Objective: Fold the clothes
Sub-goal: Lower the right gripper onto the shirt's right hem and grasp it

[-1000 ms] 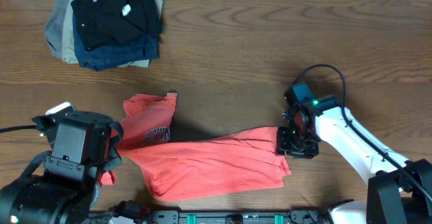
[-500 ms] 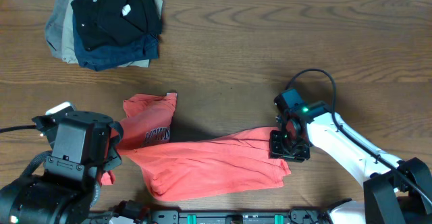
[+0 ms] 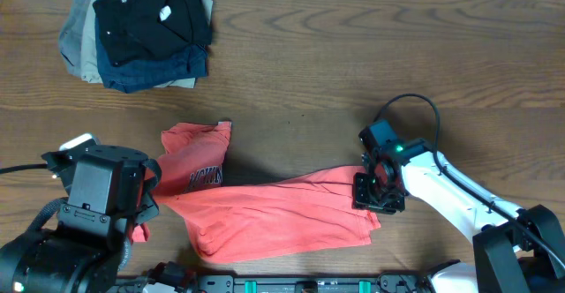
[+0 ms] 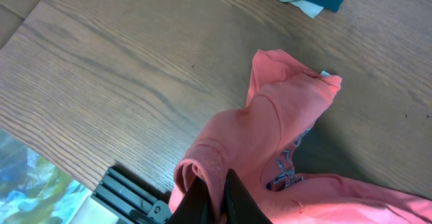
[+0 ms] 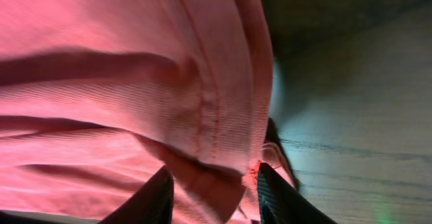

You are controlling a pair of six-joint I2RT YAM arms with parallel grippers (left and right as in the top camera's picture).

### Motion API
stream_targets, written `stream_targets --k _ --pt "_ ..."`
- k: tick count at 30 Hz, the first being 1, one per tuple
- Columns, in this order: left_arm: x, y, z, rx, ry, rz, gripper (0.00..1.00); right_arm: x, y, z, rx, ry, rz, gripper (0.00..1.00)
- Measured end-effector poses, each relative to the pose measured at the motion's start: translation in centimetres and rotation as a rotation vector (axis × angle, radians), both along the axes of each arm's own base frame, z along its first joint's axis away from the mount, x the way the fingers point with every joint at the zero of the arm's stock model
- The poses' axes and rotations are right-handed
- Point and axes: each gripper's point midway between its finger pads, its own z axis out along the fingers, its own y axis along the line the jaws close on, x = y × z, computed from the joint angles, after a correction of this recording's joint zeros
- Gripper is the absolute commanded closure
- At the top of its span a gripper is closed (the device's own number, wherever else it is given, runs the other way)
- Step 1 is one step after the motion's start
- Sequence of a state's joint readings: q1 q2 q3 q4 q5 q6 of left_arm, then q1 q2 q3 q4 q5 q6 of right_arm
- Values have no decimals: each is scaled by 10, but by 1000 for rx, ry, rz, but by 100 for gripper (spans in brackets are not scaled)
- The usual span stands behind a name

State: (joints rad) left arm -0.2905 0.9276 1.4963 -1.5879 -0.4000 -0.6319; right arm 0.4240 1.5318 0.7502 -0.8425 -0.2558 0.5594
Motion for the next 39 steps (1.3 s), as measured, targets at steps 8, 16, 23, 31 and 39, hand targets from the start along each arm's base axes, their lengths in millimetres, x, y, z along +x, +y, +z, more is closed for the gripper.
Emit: stream_targets --k 8,16,23,31,39 --pt "0 0 0 0 0 0 92 2 1 -2 4 -12 -3 71" --pt "0 0 0 0 0 0 92 0 -1 -2 -4 -5 -3 71" --pt "0 0 0 0 0 0 92 -2 -3 2 -16 10 -3 75" --pt "0 0 0 0 0 0 92 1 -2 4 -15 4 -3 80" --pt "0 0 0 0 0 0 92 2 -3 4 -21 2 -6 91"
